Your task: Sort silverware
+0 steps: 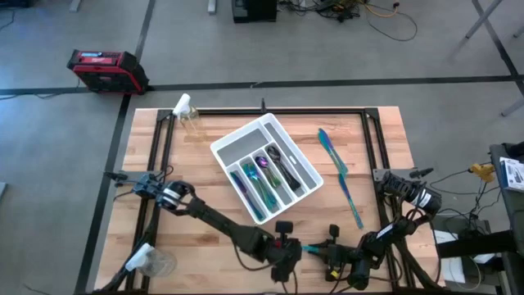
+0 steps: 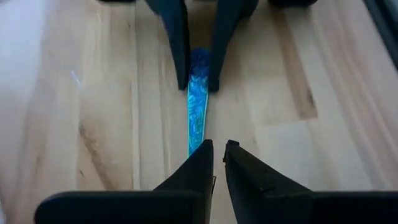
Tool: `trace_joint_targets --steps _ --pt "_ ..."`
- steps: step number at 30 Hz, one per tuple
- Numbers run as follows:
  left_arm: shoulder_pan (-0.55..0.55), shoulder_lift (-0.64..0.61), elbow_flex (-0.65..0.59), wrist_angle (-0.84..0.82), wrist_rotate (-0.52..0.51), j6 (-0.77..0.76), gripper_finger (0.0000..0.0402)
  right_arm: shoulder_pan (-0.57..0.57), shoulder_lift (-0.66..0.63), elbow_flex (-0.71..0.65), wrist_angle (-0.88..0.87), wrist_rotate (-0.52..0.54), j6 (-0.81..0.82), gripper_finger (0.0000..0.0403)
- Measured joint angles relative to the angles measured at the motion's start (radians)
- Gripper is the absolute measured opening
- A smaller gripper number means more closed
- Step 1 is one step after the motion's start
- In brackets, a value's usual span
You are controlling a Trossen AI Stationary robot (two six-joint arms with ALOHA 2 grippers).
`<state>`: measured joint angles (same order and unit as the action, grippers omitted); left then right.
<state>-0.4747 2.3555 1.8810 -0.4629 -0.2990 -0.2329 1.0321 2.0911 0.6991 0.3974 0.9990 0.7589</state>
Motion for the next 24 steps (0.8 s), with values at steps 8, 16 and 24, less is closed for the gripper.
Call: trace_joint_targets --steps 8,16,24 --pt "0.035 0.000 -0.031 0.019 0.091 -0.046 0.0055 0.000 -0.007 0.000 0.014 -0.025 -0.058 0.0052" --pt "0.038 0.001 -0.074 0.041 0.144 -0.102 0.0087 -0.014 -0.051 0.001 0.003 -0.083 -0.171 0.0050" --pt "0.037 -0.003 -0.138 0.106 0.148 -0.147 0.0108 -0.028 -0.074 0.002 -0.004 -0.112 -0.237 0.0050"
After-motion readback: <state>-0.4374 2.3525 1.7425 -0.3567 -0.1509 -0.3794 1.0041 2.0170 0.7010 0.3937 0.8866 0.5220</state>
